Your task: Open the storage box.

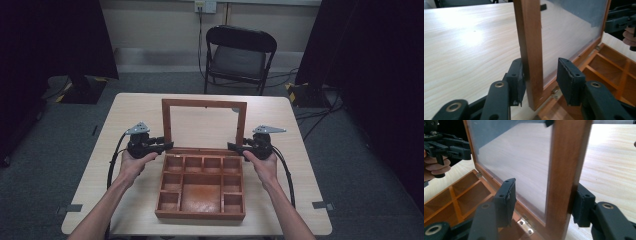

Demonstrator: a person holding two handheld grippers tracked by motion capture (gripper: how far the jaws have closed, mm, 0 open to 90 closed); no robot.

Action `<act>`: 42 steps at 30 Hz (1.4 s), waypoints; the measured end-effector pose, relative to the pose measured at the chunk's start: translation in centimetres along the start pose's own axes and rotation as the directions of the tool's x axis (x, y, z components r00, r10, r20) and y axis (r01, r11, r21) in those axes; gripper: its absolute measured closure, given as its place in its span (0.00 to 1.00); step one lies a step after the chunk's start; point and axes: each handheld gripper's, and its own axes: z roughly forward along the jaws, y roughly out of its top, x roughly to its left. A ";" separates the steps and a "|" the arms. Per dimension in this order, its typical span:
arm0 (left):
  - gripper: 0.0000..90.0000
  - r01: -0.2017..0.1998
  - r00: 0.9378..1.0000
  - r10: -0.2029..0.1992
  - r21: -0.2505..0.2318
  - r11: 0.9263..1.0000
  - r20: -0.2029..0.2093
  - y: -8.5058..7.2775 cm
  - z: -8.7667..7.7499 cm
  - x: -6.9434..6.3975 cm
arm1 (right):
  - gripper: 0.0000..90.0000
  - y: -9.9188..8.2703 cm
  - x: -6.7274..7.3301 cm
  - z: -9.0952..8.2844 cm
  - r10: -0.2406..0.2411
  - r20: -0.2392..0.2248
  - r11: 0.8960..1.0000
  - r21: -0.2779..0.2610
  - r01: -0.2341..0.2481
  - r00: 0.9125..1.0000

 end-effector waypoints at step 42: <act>0.50 0.065 0.998 -0.065 0.090 0.994 -0.002 -0.9 2.3 1.1 | 0.30 -1.3 -1.0 2.6 0.030 0.081 0.997 0.067 -0.036 0.996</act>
